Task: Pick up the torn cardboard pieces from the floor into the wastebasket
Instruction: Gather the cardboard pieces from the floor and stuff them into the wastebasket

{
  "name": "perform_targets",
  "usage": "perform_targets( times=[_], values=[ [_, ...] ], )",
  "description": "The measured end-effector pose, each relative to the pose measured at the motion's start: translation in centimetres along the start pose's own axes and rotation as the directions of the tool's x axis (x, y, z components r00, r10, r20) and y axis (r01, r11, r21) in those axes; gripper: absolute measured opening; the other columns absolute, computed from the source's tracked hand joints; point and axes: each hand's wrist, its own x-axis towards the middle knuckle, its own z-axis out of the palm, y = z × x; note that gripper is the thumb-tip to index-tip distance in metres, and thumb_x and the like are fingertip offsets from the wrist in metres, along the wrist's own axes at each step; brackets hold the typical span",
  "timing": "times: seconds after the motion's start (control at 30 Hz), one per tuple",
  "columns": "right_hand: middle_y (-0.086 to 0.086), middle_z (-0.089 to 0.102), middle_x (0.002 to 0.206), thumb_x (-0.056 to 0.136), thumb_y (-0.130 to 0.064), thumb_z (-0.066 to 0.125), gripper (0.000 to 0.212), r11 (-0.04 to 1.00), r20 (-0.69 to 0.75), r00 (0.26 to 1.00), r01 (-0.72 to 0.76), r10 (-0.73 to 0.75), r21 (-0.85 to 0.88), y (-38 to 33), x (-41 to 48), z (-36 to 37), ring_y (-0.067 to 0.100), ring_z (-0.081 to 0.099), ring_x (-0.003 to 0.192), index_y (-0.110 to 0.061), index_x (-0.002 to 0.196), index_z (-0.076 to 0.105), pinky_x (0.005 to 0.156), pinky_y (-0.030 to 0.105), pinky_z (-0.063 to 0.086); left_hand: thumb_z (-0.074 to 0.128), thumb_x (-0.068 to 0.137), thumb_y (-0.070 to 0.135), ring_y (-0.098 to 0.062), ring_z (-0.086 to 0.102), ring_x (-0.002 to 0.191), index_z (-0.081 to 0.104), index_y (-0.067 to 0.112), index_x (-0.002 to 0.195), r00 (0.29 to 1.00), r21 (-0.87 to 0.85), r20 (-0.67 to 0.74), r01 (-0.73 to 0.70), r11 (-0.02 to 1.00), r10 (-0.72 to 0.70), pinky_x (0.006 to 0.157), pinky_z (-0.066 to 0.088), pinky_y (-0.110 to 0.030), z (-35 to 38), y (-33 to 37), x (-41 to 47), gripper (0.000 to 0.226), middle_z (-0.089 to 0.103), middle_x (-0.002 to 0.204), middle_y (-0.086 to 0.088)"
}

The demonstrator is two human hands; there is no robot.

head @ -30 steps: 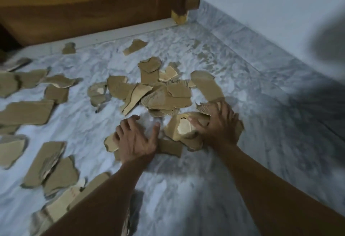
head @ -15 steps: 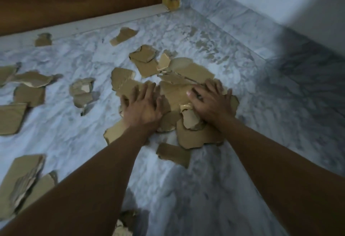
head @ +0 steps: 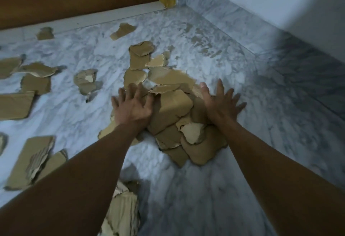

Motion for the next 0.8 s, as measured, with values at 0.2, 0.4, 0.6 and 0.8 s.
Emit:
perform_targets(
  times=[0.2,0.4,0.6,0.8],
  values=[
    [0.0,0.003,0.17,0.051,-0.108,0.013,0.134,0.97,0.255,0.96,0.049,-0.111,0.239,-3.7,-2.0,0.6,0.024,-0.008,0.155,-0.032,0.161,0.009,0.114,0.058,-0.022,0.014,0.091,0.059,-0.036,0.05,0.129,0.068,0.025,0.126,0.987,-0.374,-0.147,0.005,0.927,-0.065,0.109,0.031,-0.047,-0.1,2.0,-2.1,0.073,0.065,0.134,-0.011],
    [0.007,0.031,0.161,0.094,-0.052,0.057,0.074,0.974,0.17,0.96,0.211,-0.222,0.081,-4.1,-4.0,1.3,0.031,0.025,0.148,-0.023,0.156,0.029,0.121,0.047,0.019,0.045,0.093,0.061,-0.035,0.024,0.149,0.036,0.014,0.153,0.987,-0.122,-0.143,0.057,0.991,-0.075,0.118,0.02,-0.049,0.6,2.0,-4.4,0.077,0.03,0.162,-0.016],
    [0.016,0.034,0.148,0.092,-0.068,0.049,0.086,0.991,0.187,0.98,0.039,-0.063,0.129,-5.5,-5.5,0.9,0.042,0.039,0.133,-0.015,0.154,0.024,0.106,0.049,0.037,0.03,0.084,0.057,-0.034,0.034,0.134,0.02,0.015,0.161,0.995,0.003,-0.099,0.007,1.0,-0.007,0.104,0.03,-0.047,0.6,2.2,-6.7,0.088,0.045,0.155,-0.007],
    [0.01,0.062,0.114,0.096,-0.054,0.052,0.054,0.957,0.106,0.953,0.289,-0.285,-0.019,-5.5,-8.1,2.2,0.036,0.063,0.099,-0.017,0.133,0.037,0.072,0.04,0.048,0.039,0.078,0.053,-0.038,0.041,0.126,0.029,0.014,0.159,0.996,-0.072,-0.086,-0.037,0.997,0.031,0.099,0.036,-0.047,0.1,1.9,-7.9,0.09,0.048,0.149,-0.012]
  ],
)
